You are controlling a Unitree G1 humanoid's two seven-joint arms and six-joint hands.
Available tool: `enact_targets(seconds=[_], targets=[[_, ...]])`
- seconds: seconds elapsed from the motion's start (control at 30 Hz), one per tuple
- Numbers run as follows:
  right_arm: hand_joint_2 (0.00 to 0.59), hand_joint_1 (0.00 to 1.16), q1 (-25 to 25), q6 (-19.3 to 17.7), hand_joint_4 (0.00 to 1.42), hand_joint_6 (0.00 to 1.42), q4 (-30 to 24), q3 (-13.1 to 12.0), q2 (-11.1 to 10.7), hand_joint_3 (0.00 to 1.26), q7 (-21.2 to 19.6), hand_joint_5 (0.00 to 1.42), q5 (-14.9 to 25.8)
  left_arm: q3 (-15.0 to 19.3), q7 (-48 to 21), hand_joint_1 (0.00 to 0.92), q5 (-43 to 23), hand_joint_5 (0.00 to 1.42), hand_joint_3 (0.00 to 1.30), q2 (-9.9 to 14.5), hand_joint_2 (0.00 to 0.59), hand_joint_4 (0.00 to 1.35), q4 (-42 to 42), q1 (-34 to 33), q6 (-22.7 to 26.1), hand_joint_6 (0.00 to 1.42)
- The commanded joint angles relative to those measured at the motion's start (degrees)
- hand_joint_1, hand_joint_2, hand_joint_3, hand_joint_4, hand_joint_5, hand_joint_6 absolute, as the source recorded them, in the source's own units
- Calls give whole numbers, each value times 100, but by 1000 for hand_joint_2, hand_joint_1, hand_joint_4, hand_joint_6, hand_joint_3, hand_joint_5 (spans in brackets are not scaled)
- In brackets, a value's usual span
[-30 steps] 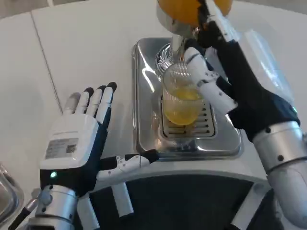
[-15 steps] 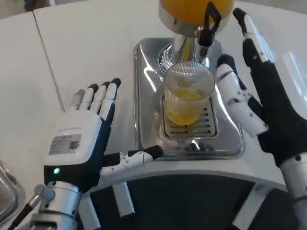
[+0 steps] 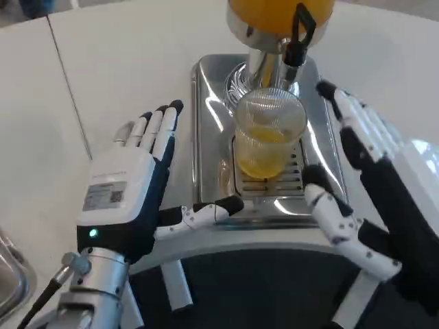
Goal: Grasp the cup under the faucet to collect the drink, then remove the cup.
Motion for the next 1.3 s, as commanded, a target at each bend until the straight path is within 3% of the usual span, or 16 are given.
enact_targets(seconds=[0.03, 0.13, 0.23, 0.53, 0.9, 1.3], targets=[[483, 289, 480, -332, 0, 0, -271, -235, -149, 0, 102, 0, 108, -7, 191, 15, -214, 70, 0, -105, 21, 0, 243, -94, -147, 103], [439, 328, 866, -674, 0, 0, -354, -539, -338, 0, 88, 0, 229, 0, 250, 32, -372, 88, 0, -150, 19, 0, 407, -210, -242, 121], [437, 335, 1226, -994, 0, 0, -402, -786, -445, 0, 52, 0, 310, 2, 290, 32, -502, 93, 0, -184, 19, 0, 540, -303, -321, 123], [437, 343, 2292, -1766, 0, 0, -367, -1240, -308, 0, -165, 0, 608, -138, 698, 59, -683, 147, 0, -410, 16, 0, 937, -578, -694, 163], [429, 345, 2282, -1682, 0, 0, -469, -1557, -152, 0, 60, 0, 855, -351, 1029, 77, -642, 214, 0, -550, 18, 0, 1219, -637, -1052, 220], [425, 340, 2398, -1636, 0, 0, -606, -1425, 116, 0, 226, 0, 762, -581, 1017, 91, -680, 211, 0, -615, 25, 0, 2217, -1364, -1154, 219]])
